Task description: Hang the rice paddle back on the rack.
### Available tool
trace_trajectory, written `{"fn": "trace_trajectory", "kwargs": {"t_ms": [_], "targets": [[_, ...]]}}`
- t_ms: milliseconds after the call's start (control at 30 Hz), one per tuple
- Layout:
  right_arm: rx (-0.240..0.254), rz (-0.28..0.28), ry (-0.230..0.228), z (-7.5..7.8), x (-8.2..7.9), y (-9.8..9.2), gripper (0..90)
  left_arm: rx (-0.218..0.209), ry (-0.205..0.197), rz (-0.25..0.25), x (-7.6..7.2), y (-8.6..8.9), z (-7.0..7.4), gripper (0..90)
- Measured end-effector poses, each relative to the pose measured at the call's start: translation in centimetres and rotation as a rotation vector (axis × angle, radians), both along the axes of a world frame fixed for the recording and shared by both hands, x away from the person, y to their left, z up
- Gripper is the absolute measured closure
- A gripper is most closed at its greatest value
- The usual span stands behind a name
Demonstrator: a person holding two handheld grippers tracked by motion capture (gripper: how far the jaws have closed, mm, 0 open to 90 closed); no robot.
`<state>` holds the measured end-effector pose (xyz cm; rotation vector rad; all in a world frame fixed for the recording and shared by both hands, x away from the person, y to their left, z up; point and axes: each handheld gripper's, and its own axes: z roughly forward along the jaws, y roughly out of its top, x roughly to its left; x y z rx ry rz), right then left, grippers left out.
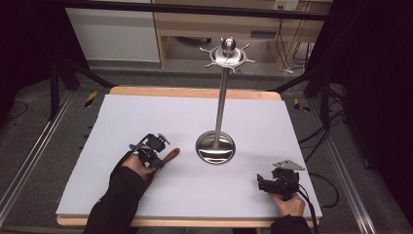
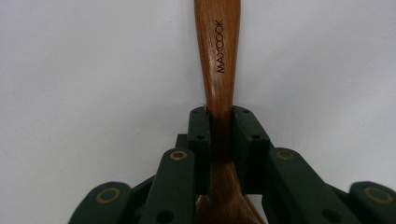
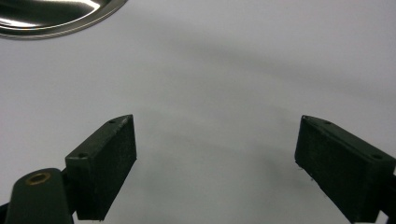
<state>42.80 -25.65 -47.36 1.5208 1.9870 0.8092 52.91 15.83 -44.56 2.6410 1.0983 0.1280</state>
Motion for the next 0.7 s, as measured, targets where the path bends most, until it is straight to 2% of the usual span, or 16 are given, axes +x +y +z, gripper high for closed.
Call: {"fn": "trace_trajectory", "kwargs": {"t_ms": [300, 433, 567, 633, 700], "targets": [[0.003, 0.001, -0.002, 0.09, -0.06, 0.08, 12.9, 0.013, 0.000, -0.002, 0.01, -0.22, -0.06, 76.8], [-0.002, 0.005, 0.000, 0.06, -0.03, 0.07, 12.8, 0.004, 0.014, -0.006, 0.27, -0.06, -0.04, 77.6], [0.000, 0.004, 0.004, 0.03, -0.01, 0.07, 12.7, 0.023, 0.018, -0.004, 0.30, -0.32, 0.03, 78.1], [-0.001, 0.003, 0.006, 0.00, 0.04, 0.05, 12.6, 0.011, 0.025, -0.004, 0.38, -0.19, 0.02, 78.1], [0.001, 0.003, 0.007, 0.02, 0.03, 0.03, 12.6, -0.028, 0.026, -0.003, 0.44, 0.33, 0.02, 78.1]]}}
